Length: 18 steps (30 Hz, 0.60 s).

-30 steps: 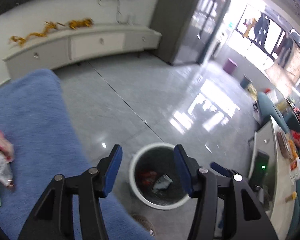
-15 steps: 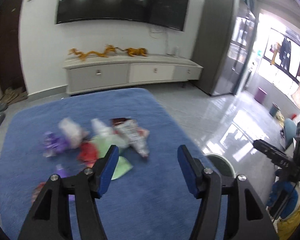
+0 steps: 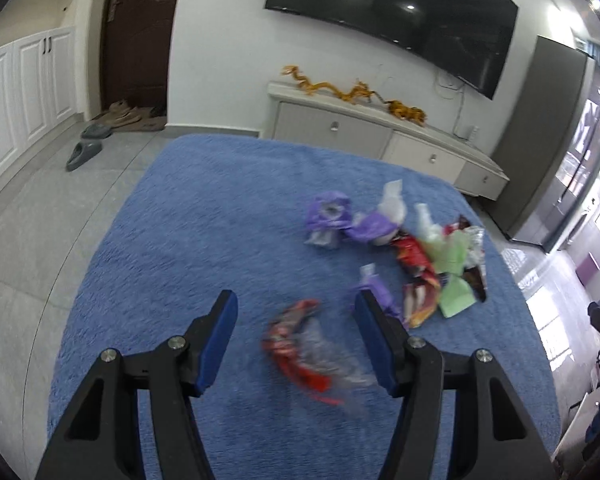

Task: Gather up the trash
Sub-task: 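Return both grippers to the table toward the remaining wrappers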

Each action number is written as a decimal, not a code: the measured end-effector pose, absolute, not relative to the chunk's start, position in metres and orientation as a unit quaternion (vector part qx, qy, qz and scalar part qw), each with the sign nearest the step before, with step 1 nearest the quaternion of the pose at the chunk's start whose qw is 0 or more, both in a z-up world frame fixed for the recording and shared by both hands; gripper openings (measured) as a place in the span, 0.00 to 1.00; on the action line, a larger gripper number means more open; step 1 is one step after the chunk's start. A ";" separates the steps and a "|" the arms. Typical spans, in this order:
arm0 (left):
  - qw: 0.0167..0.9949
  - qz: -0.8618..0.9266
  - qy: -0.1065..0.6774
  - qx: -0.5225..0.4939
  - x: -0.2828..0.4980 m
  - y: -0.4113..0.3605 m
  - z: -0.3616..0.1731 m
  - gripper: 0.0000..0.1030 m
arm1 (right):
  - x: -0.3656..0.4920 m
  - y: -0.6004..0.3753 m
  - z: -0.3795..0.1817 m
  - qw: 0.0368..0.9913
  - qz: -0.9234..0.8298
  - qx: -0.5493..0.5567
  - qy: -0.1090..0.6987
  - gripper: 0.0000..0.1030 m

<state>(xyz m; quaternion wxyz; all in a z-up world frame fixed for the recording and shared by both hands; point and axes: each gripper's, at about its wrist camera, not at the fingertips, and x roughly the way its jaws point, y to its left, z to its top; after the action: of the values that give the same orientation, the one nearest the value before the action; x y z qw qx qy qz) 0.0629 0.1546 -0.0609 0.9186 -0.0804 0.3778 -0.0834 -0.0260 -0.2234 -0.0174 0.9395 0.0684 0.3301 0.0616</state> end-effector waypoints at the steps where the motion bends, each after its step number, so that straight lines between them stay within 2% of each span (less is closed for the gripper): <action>1: 0.918 -0.079 0.380 -0.082 0.063 0.160 -0.064 0.57 | -0.023 -0.217 -0.017 0.939 0.071 0.064 0.330 0.69; 10: 0.914 -0.048 0.391 -0.096 0.060 0.180 -0.067 0.57 | 0.006 -0.184 -0.022 0.932 0.138 0.050 0.332 0.66; 13: 0.912 -0.051 0.395 -0.097 0.060 0.180 -0.069 0.57 | 0.019 -0.172 -0.028 0.925 0.166 0.049 0.339 0.61; 15: 0.911 -0.056 0.397 -0.099 0.060 0.179 -0.070 0.57 | 0.030 -0.159 -0.034 0.918 0.187 0.042 0.348 0.53; 18: 0.907 -0.070 0.401 -0.108 0.060 0.175 -0.073 0.57 | 0.043 -0.139 -0.039 0.910 0.212 0.032 0.355 0.51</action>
<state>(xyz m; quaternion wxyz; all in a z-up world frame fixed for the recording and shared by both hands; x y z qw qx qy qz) 0.0603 0.1748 -0.0726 0.9068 -0.1077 0.4015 -0.0696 0.0425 -0.1394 -0.0392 0.9101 0.0324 0.3548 0.2117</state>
